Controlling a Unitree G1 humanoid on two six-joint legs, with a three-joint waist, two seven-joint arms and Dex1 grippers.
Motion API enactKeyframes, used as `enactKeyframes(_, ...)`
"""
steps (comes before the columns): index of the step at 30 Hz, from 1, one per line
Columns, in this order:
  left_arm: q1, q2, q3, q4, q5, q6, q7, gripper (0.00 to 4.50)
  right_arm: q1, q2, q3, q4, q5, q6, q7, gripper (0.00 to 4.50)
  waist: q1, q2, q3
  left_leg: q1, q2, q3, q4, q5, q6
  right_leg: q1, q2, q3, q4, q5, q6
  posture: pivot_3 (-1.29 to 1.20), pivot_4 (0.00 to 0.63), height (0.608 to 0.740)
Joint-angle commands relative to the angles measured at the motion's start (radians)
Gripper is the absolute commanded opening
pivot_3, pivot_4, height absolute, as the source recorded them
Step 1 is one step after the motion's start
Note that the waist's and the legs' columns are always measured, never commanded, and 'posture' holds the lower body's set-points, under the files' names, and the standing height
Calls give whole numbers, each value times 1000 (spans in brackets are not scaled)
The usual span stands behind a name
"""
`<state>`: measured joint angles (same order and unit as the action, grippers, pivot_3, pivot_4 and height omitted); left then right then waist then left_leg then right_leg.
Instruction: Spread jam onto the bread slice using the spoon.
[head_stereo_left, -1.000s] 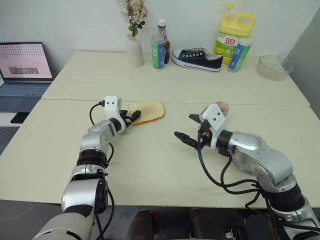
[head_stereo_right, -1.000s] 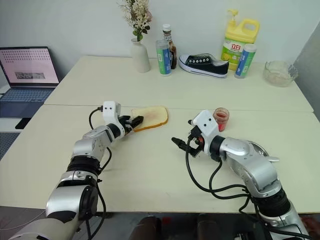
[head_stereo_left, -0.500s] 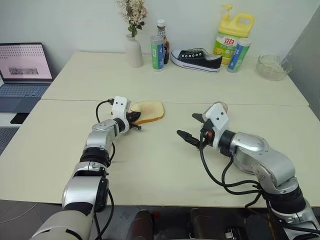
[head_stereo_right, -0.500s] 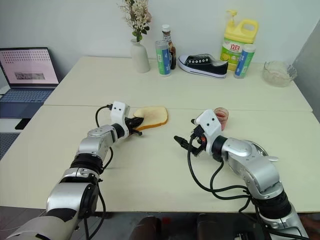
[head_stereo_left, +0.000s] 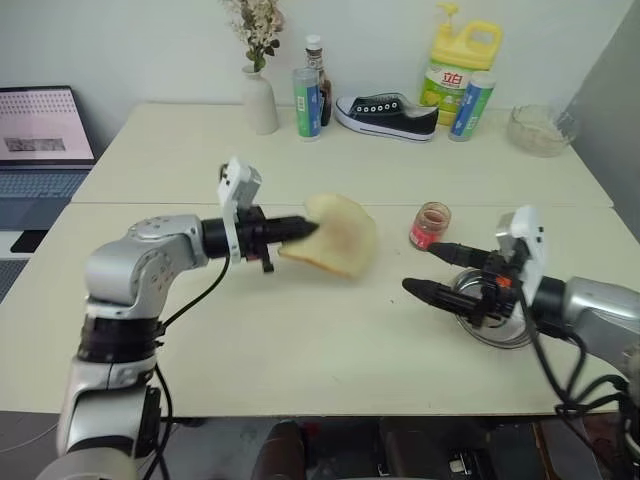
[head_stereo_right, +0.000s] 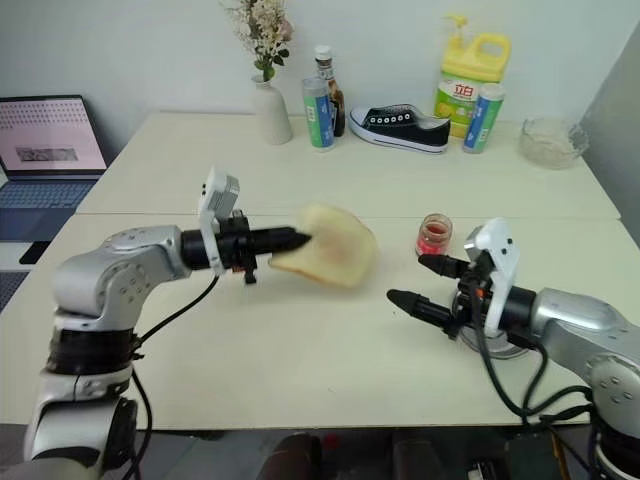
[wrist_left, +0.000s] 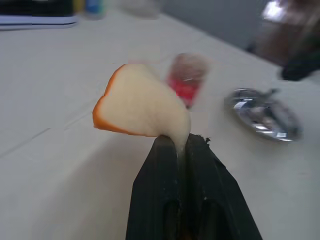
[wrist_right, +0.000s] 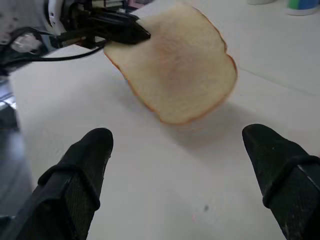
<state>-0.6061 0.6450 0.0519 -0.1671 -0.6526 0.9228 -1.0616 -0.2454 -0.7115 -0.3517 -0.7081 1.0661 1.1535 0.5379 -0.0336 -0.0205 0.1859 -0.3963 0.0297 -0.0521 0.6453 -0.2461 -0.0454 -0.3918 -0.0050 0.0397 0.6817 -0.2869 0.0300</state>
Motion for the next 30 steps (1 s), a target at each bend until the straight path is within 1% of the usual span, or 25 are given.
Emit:
enactKeyframes(1, 59, 40, -131, -73, 54, -65, -59, 13, 13, -41, -52, -46, 169, 14, -42, 4500, -1, 0, 0, 3, 0, 0, 0, 0, 0, 2, 1, 1, 0, 0, 0, 0, 150, 740)
enactKeyframes(3, 81, 52, -226, -63, 142, -154, -75, 13, 25, -58, -44, -52, 218, 6, -79, 4500, 1, 0, 0, 5, 0, 0, -1, 0, 0, 4, 2, 1, 0, -2, 2, 0, 150, 740)
enactKeyframes(6, 48, 29, -387, 52, 347, -388, -79, 13, 45, -85, -37, -55, 278, -14, -126, 4500, 4, 0, 0, 5, 0, 1, 1, 0, 0, 4, 2, 2, 0, -2, 2, 0, 150, 740)
enactKeyframes(8, 27, 14, -430, 104, 398, -475, -105, 13, 53, -103, -34, -55, 306, -28, -151, 4500, 5, 0, 0, 4, 0, 1, 2, 0, 0, 4, 2, 2, -1, -2, 3, 0, 150, 740)
enactKeyframes(9, -1, -16, -444, 150, 424, -524, -99, 13, 59, -113, -35, -54, 321, -35, -162, 4500, 6, 0, 0, 3, 0, 2, 2, 0, 1, 4, 2, 2, -1, -2, 3, 0, 150, 740)
enactKeyframes(13, -90, -102, -488, 304, 533, -718, -92, 13, 86, -155, -28, -62, 354, -61, -187, 4500, 13, 0, 0, -1, -1, 1, 2, 0, 1, 2, 2, 1, -3, 1, -1, 0, 150, 740)
enactKeyframes(16, -146, -142, -514, 422, 608, -838, -89, 13, 111, -192, -18, -70, 339, -74, -183, 4500, 12, 0, 0, -1, -1, 1, 2, 0, 1, 1, 2, 1, -4, 0, -1, 0, 150, 740)
enactKeyframes(20, -208, -184, -525, 551, 671, -955, -89, 13, 150, -225, -14, -78, 309, -98, -175, 4500, 6, 0, 0, -1, 0, 1, 1, 0, 1, 1, 2, 1, -3, 0, -1, 0, 150, 740)
enactKeyframes(23, -251, -212, -535, 659, 744, -1045, -43, 13, 173, -237, -12, -82, 291, -119, -172, 4500, 7, 0, 0, -2, 0, 1, 1, 0, 1, 1, 2, 1, -3, 0, 0, 0, 150, 740)
enactKeyframes(27, -276, -260, -524, 731, 770, -1095, -24, 13, 190, -244, -2, -84, 268, -140, -166, 4500, 7, 0, 0, -2, -1, 1, 2, 0, 1, 1, 2, 1, -3, 0, 0, 0, 150, 740)
enactKeyframes(30, -284, -277, -520, 759, 792, -1121, -12, 13, 197, -246, 0, -83, 263, -151, -165, 4500, 7, 0, 0, -2, -1, 1, 1, 0, 1, 1, 2, 1, -3, 0, 0, 0, 150, 740)
